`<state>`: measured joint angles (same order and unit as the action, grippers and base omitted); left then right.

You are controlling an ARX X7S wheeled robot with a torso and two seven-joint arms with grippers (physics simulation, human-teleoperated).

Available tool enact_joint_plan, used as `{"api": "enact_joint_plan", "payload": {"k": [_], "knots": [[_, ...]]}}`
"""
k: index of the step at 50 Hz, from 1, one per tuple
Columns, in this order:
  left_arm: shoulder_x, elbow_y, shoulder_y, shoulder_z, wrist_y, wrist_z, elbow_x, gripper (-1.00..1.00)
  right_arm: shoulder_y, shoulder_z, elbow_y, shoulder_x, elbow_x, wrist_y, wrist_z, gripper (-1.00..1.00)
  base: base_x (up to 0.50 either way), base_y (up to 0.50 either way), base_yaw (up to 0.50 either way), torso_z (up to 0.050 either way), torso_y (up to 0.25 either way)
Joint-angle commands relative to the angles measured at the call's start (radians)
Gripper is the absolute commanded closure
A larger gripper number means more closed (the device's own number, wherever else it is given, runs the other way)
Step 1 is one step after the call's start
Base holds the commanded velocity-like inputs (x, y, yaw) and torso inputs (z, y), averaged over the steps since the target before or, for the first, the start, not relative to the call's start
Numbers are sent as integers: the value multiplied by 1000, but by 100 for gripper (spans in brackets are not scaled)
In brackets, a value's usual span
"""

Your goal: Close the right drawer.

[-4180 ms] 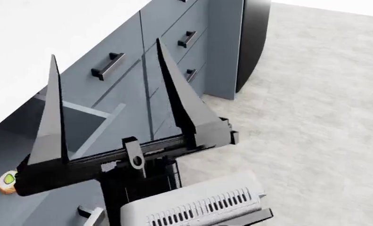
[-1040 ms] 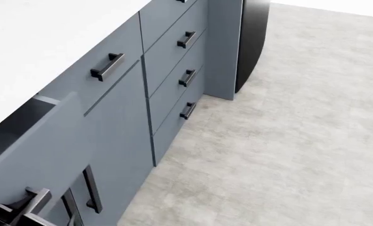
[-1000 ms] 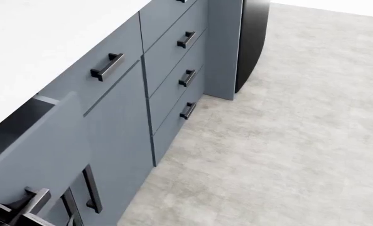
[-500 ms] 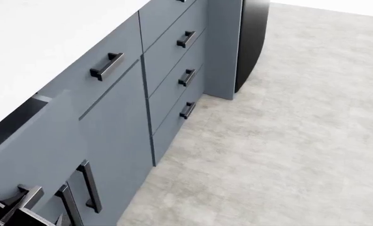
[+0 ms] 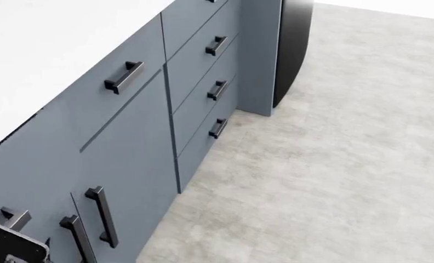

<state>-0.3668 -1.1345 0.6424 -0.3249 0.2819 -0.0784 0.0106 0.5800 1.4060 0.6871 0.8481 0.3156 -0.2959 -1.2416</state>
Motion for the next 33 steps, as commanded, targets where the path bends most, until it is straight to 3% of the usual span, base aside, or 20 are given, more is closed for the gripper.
{"api": "enact_joint_plan", "payload": {"k": [1,18,22,27,33], "knots": [[-191,-174,-1,475,-70,280,-17,-100,5,-9,-16,5,-21,-28,4,-100,0,0,0,0,0],[-221,-174,-43,491,-50,261,-5,-100,48,-13,-48,-56,-81,12,79,-100,4,2,7,0,0],[-203,-174,-61,391,114,234,39,-100,46,-4,-45,-70,-82,26,97,-100,2,1,13,0,0],[-182,-174,-33,391,252,146,-4,-100,23,0,-10,-61,-44,39,87,-100,4,1,10,0,0],[-184,-174,-15,335,236,163,16,-100,-60,32,-2,-66,88,48,29,-100,0,0,0,0,0]]}}
